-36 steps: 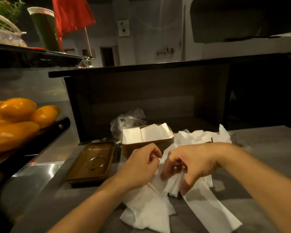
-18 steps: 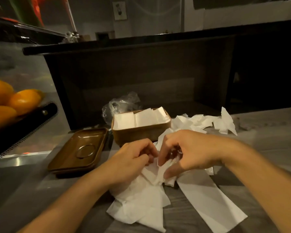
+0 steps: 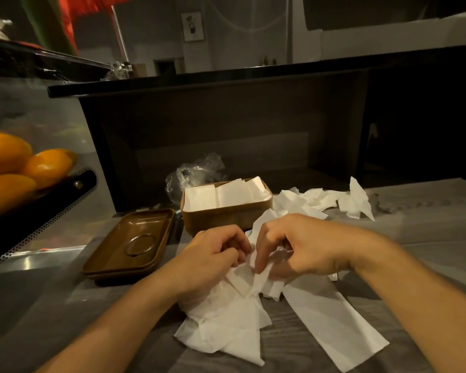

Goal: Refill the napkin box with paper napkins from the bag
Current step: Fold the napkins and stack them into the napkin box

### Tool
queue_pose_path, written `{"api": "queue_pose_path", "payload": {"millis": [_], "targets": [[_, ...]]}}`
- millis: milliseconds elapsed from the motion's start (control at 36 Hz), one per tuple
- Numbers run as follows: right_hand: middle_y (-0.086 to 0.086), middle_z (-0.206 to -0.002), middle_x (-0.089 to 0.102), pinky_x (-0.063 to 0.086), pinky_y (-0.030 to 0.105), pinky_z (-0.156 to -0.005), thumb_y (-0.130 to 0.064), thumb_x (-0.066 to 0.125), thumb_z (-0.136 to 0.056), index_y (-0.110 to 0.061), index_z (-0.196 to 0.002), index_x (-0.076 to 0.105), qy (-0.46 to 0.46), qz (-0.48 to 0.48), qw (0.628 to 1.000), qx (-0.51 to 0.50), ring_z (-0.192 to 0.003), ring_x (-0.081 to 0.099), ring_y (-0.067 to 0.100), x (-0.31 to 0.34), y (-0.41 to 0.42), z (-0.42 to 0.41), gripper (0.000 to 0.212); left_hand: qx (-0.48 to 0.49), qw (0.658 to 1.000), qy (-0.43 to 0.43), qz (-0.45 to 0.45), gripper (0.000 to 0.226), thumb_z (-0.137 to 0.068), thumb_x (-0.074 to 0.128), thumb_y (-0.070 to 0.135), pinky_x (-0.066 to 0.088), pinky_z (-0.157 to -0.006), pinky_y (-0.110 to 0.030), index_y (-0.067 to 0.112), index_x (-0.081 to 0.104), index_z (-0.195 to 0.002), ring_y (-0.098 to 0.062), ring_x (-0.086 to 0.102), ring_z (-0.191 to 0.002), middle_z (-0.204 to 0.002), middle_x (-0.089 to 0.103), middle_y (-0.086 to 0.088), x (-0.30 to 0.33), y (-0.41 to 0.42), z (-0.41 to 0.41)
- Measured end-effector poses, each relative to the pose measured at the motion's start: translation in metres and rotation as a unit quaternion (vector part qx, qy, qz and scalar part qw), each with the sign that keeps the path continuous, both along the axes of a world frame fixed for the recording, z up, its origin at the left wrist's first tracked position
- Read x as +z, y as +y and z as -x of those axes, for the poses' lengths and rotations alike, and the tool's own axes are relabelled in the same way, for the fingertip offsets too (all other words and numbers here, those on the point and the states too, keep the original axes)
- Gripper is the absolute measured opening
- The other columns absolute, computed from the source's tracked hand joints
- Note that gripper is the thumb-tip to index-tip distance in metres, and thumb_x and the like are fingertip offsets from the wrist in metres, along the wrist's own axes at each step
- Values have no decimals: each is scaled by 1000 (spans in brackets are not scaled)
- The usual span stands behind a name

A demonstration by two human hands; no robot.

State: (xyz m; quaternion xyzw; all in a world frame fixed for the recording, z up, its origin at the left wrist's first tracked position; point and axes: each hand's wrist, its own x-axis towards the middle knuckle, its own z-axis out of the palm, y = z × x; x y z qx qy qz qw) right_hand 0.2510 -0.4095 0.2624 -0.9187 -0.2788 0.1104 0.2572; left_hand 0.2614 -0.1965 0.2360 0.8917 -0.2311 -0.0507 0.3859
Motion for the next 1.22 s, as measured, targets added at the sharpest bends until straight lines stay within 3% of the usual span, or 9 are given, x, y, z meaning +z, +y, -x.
{"api": "queue_pose_path", "payload": {"millis": [361, 472, 583, 694, 778, 861, 917, 1083, 1222], "targets": [[-22, -105, 65, 55, 24, -88, -34, 71, -94, -39, -101, 75, -17, -48, 998, -32, -100, 62, 2, -4, 2, -6, 10, 13, 999, -4, 37, 32, -97, 46, 0, 52, -72, -16, 22, 71, -97, -4, 66, -84, -91, 70, 5, 0, 2, -1], [-23, -97, 65, 48, 15, -76, -33, 68, -95, -43, -95, 74, -63, -119, 990, -46, -97, 59, -3, 1, 2, -2, 11, 5, 996, -31, 81, 44, -102, 35, 42, 48, -79, -20, 22, 74, -96, -2, 63, -92, -95, 69, 7, 6, 2, 0], [-16, -92, 72, 56, 18, -75, -30, 70, -92, -36, -95, 78, -88, -256, 962, -45, -94, 65, 5, 10, 4, 3, 10, -18, 968, 109, 226, 71, -80, 24, 79, 44, -102, -34, 37, 76, -105, -9, 65, -110, -111, 73, 9, 16, 5, 6], [-8, -91, 76, 60, 24, -75, -34, 71, -80, -24, -96, 78, -81, -364, 927, -42, -90, 73, 13, 14, 11, 6, 20, -96, 923, 216, 305, 68, -76, 42, 83, 59, -82, -32, 36, 70, -117, -19, 71, -106, -113, 75, 2, 30, 7, 18], [-8, -87, 75, 58, 21, -70, -35, 71, -78, -20, -94, 76, -110, -389, 913, -58, -85, 72, 12, 14, 14, 5, 22, -128, 920, 241, 281, 49, -80, 73, 50, 59, -79, -26, 32, 59, -124, -12, 73, -97, -99, 77, 10, 33, 2, 25], [-8, -84, 74, 57, 20, -68, -31, 72, -80, -17, -93, 74, -116, -403, 905, -69, -82, 72, 12, 13, 15, 4, 20, -97, 916, 256, 292, 43, -89, 68, 21, 57, -95, -41, 22, 56, -130, -26, 71, -108, -110, 75, -8, 31, -1, 22], [-8, -86, 74, 57, 20, -67, -30, 72, -83, -18, -97, 73, -95, -399, 909, -75, -83, 72, 12, 12, 16, 2, 18, -73, 922, 248, 289, 31, -94, 66, 12, 60, -89, -39, 24, 59, -122, -23, 73, -101, -102, 76, -5, 30, -3, 21], [-14, -87, 70, 55, 15, -64, -20, 73, -89, -29, -91, 75, -185, -360, 906, -123, -85, 66, 6, 4, 21, 0, 9, -64, 910, 279, 299, 25, -88, 67, 19, 52, -101, -50, 25, 71, -112, -23, 72, -91, -94, 73, -7, 25, -2, 15], [-18, -95, 65, 52, 13, -68, -24, 79, -83, -31, -90, 77, -245, -348, 898, -110, -90, 63, 6, 3, 25, -1, 10, -119, 861, 371, 327, 31, -92, 56, 21, 55, -83, -40, 7, 62, -119, -24, 63, -83, -93, 64, -13, 24, 0, 17]]}}
